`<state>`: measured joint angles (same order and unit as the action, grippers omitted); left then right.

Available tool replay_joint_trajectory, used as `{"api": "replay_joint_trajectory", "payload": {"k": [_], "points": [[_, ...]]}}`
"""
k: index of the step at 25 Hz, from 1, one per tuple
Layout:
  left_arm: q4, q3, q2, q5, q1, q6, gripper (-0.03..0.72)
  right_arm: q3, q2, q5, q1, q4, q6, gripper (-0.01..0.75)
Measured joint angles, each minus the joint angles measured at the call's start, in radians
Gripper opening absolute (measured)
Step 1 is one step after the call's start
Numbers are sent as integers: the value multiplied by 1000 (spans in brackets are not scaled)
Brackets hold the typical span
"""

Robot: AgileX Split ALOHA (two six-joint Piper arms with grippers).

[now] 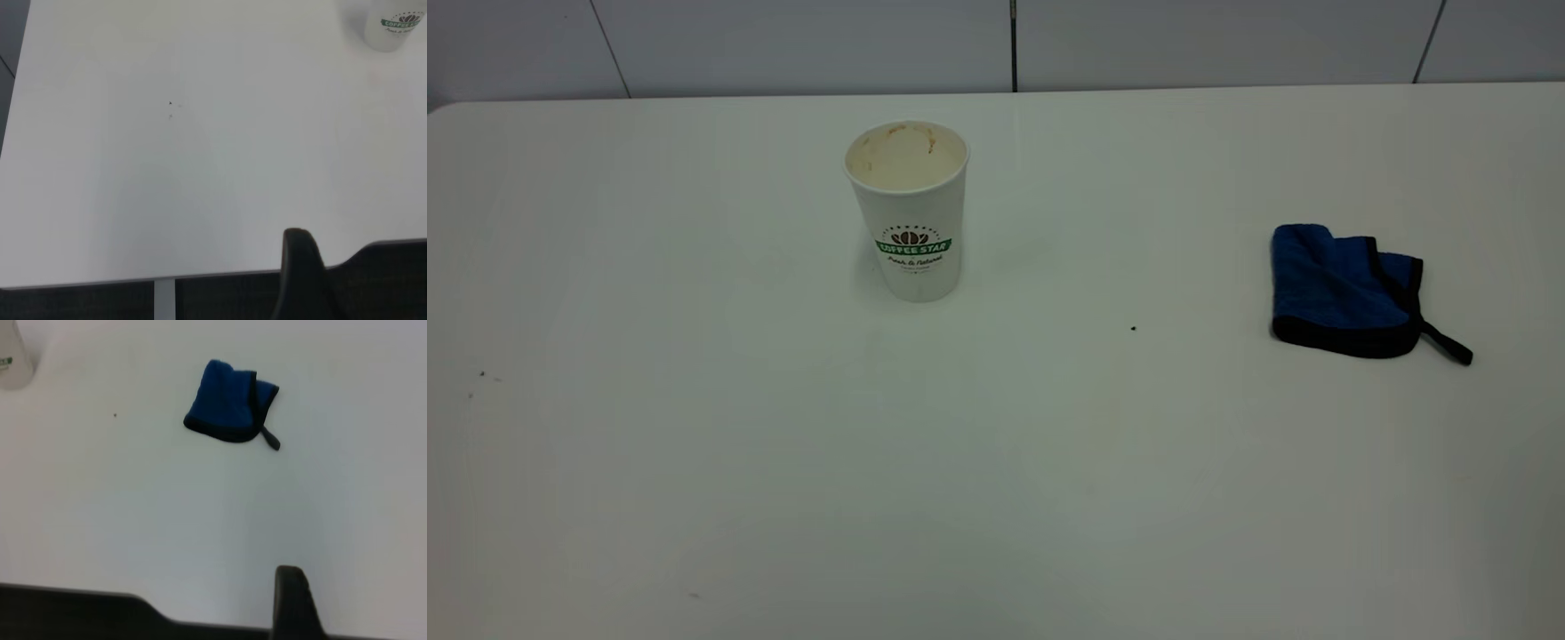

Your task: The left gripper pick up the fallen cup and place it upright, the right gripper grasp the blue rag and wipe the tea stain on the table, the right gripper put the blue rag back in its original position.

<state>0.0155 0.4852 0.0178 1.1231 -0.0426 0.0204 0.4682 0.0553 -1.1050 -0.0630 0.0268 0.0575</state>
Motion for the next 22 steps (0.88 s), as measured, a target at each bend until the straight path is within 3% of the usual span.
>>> {"api": "replay_joint_trajectory", "payload": {"k": [22], "points": [[0,0,0,0,0,0,471,0,-72,-10,0,0,0,510]]}}
